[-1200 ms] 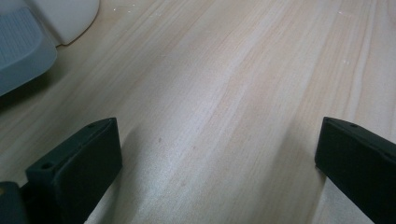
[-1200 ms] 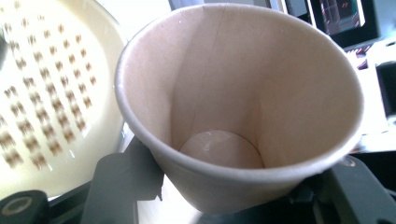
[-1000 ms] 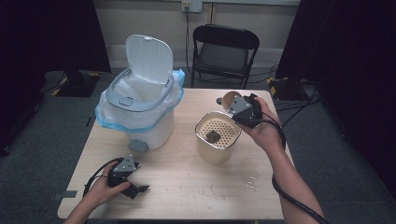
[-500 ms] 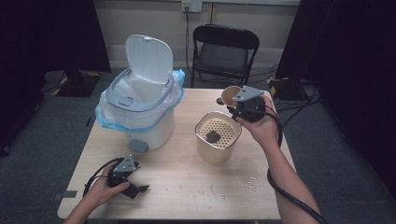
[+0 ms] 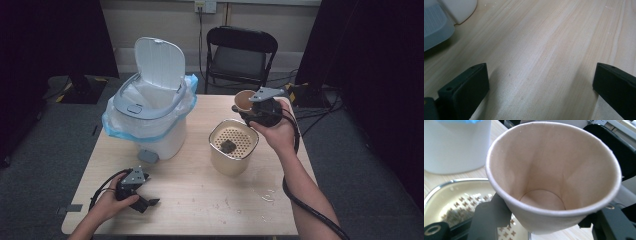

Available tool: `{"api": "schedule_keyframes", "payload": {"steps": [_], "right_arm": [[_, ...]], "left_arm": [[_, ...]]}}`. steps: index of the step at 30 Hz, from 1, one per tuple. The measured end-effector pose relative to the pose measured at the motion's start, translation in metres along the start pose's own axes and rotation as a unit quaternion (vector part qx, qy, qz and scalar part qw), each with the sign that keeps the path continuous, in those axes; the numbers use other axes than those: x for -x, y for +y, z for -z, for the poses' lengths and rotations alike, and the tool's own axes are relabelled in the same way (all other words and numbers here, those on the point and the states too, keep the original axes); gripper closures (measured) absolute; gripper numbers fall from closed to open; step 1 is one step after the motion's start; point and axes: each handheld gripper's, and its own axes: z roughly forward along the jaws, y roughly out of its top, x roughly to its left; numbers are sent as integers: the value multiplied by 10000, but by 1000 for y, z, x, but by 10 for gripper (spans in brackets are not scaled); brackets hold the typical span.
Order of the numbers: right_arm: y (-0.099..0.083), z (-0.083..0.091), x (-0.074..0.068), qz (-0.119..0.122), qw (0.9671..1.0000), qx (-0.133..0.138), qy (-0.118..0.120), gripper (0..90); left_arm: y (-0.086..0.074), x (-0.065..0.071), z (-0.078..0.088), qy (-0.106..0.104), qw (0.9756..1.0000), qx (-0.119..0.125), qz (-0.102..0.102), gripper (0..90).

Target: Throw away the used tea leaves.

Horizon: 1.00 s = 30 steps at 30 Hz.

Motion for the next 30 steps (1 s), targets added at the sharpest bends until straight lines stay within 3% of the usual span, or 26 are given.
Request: {"api": "schedule_keyframes", "payload": {"steps": [9,30], "right_arm": [[9,0,3,-291,9994,117,159,436],[34,-2,-5,-351,9981,223,463,435]], "left_arm": [[0,0,0,1,10000,2,3,0],[0,0,0,-11,10000,-15,-1,0]]}}
